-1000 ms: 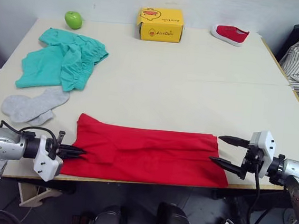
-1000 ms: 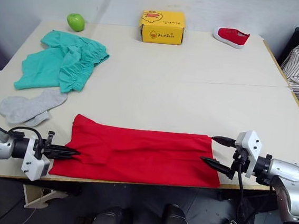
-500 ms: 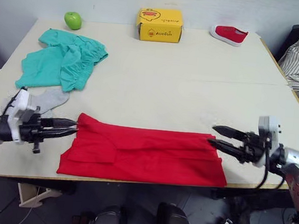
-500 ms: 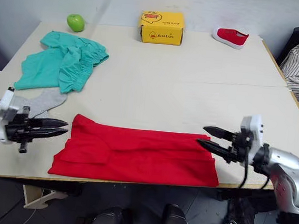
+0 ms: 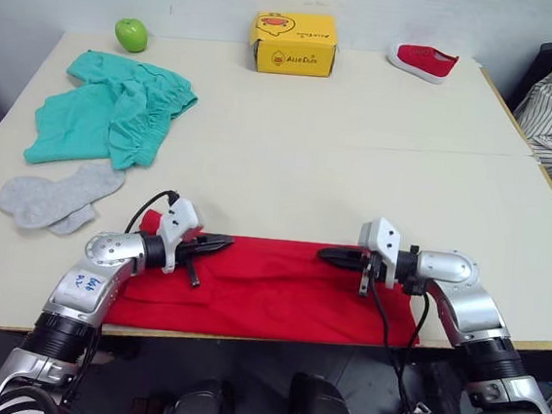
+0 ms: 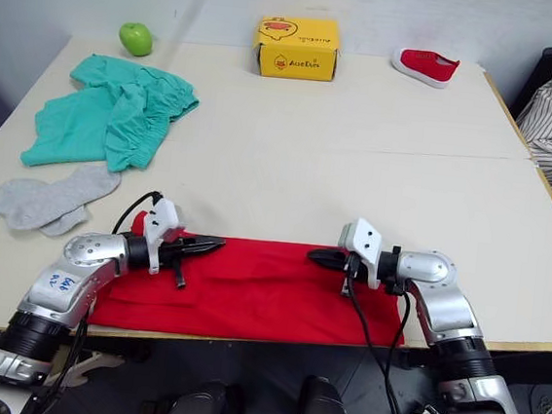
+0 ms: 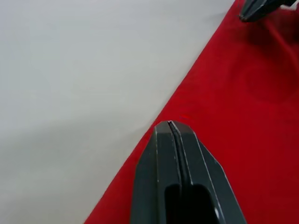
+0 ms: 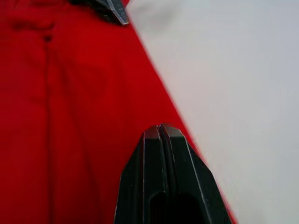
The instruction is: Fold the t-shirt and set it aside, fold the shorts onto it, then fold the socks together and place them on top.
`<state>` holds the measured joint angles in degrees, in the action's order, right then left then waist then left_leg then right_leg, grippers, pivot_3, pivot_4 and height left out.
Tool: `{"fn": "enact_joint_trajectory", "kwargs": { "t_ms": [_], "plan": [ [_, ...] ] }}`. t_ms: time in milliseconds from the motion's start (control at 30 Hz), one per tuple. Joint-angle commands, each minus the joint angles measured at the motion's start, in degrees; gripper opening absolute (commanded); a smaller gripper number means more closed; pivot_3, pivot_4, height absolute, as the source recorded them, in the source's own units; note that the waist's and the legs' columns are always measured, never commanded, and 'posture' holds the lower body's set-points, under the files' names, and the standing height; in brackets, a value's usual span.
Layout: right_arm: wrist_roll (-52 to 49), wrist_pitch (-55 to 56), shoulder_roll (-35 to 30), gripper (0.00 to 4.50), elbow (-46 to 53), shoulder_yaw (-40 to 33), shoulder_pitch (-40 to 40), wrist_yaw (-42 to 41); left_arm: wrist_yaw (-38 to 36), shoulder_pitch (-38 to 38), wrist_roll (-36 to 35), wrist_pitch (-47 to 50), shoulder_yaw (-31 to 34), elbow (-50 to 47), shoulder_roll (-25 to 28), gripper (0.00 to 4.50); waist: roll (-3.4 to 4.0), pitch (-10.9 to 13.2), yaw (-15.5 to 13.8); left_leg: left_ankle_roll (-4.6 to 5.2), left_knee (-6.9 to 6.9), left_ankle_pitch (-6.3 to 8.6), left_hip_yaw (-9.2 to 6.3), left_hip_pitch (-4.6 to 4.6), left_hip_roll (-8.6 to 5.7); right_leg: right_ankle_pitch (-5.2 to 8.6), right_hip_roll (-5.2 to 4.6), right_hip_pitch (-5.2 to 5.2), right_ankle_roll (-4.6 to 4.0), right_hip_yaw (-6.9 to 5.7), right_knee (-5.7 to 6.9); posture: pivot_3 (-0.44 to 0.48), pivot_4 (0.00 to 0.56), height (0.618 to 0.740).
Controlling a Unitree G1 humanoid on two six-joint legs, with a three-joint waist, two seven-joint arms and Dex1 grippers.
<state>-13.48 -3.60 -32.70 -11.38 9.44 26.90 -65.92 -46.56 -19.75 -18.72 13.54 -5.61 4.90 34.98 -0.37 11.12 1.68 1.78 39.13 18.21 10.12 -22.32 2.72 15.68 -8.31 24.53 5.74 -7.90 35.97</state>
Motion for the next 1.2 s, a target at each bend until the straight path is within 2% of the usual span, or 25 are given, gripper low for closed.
{"fn": "enact_joint_trajectory", "kwargs": {
  "t_ms": [33,300,367,467,567,633,833,1000,1200],
  "plan": [
    [0.49,-1.41,-1.25,0.03,2.22,0.96,-0.87,-1.67,1.24,0.26,2.25,-0.89,0.51,0.52,-1.05,0.00,0.00,0.00,-0.07,0.00,0.02,-0.01,-0.01,0.02,0.05,0.00,-0.01,-0.01,0.00,0.00,0.03,0.000,0.150,0.740],
    [-6.84,-12.19,-11.90,0.03,20.29,-1.11,-10.24,-10.29,2.95,1.08,5.93,-2.33,0.95,3.83,-1.90,0.00,-0.06,-0.05,-0.40,0.05,0.05,-0.02,-0.08,0.12,0.05,0.00,-0.17,-0.08,0.00,0.00,-0.01,0.000,0.150,0.740],
    [-9.41,-14.23,-13.98,0.03,23.61,-3.28,-12.59,-10.39,2.51,1.35,6.13,-3.08,1.20,4.32,-1.94,0.00,-0.12,-0.08,-0.41,0.05,0.05,-0.01,-0.09,0.18,0.06,0.00,-0.17,-0.12,0.00,-0.01,-0.06,0.000,0.150,0.740],
    [-13.02,-14.85,-13.23,0.03,25.85,-8.34,-14.69,-7.37,-0.03,2.00,4.25,-5.27,2.54,4.61,-2.25,0.00,-0.15,-0.10,-0.26,0.05,0.05,-0.03,-0.09,0.20,0.07,0.00,-0.18,-0.13,-0.01,0.00,-0.06,0.000,0.150,0.740],
    [-16.59,-15.46,-8.24,0.03,25.98,-13.36,-13.90,-0.35,-2.89,2.88,0.44,-5.38,5.32,3.04,-2.44,0.00,-0.19,-0.12,-0.07,0.01,0.05,-0.03,-0.08,0.21,0.11,0.00,-0.17,-0.11,-0.02,-0.01,-0.05,0.000,0.150,0.740],
    [-15.22,-15.26,-4.95,0.03,25.47,-13.74,-12.27,4.69,-3.81,2.99,0.02,-5.74,6.11,2.73,-2.26,0.00,-0.20,-0.13,-0.11,-0.03,0.05,-0.03,-0.08,0.20,0.14,0.02,-0.15,-0.09,-0.05,-0.04,-0.02,0.000,0.150,0.740],
    [2.20,-14.22,-3.88,0.03,21.00,-2.13,-6.62,13.41,-3.15,1.77,2.75,-5.15,5.06,2.96,-2.45,0.00,-0.21,-0.14,-0.23,-0.01,0.05,-0.02,-0.08,0.16,0.08,0.03,-0.19,-0.04,-0.06,-0.02,-0.01,0.000,0.150,0.740],
    [7.46,-9.14,-8.12,0.03,14.43,0.48,-3.16,10.04,-1.24,0.98,5.03,-3.89,4.39,3.92,-3.06,0.00,-0.22,-0.14,-0.31,0.04,0.05,-0.04,-0.07,0.09,0.00,0.03,-0.22,-0.02,-0.06,-0.03,0.02,0.000,0.150,0.740],
    [8.27,-4.03,-16.90,0.03,10.00,-1.12,-5.35,2.84,1.79,1.00,7.04,-2.01,4.36,4.70,-3.43,0.00,-0.24,-0.15,-0.20,0.06,0.05,-0.04,-0.07,0.13,0.02,0.02,-0.21,-0.06,-0.05,-0.03,-0.02,0.000,0.150,0.740]
  ]
}}
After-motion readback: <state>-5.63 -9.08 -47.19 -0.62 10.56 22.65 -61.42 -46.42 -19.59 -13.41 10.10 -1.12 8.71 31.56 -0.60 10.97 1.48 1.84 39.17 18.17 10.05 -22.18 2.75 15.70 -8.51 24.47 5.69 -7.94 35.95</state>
